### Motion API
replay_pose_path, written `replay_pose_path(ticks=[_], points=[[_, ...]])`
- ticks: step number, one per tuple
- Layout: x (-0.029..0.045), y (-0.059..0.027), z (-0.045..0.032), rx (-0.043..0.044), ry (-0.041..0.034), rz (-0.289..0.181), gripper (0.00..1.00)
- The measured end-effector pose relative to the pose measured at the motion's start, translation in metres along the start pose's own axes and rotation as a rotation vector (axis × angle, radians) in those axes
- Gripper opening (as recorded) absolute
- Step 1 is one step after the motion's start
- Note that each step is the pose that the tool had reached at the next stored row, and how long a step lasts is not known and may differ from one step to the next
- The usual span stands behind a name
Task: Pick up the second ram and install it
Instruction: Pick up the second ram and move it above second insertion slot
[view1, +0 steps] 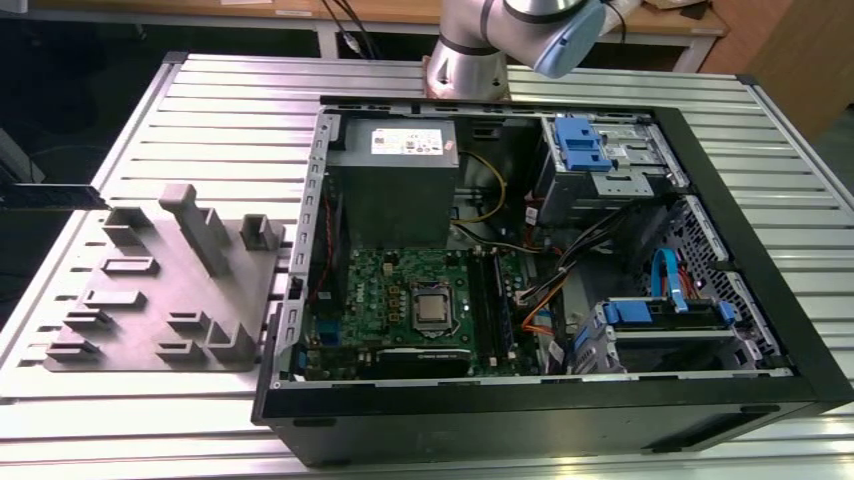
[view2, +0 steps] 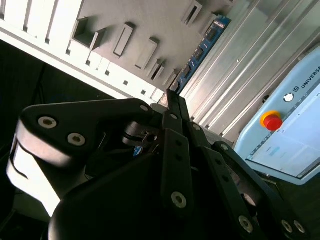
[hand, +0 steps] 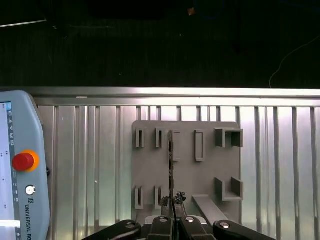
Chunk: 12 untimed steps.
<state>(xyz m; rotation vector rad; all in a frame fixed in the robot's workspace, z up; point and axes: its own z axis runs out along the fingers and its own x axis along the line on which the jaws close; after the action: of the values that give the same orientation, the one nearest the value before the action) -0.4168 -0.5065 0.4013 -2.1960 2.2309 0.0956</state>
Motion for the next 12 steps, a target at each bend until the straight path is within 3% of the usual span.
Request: replay_pose_path(ticks=[6,12], points=[[-0.0001,-0.0003,-0.0003,-0.0002,0.0002,0.0,0.08],[-0.0001,-0.0068,-0.0005,-0.0001,0.0001,0.0,0.08]])
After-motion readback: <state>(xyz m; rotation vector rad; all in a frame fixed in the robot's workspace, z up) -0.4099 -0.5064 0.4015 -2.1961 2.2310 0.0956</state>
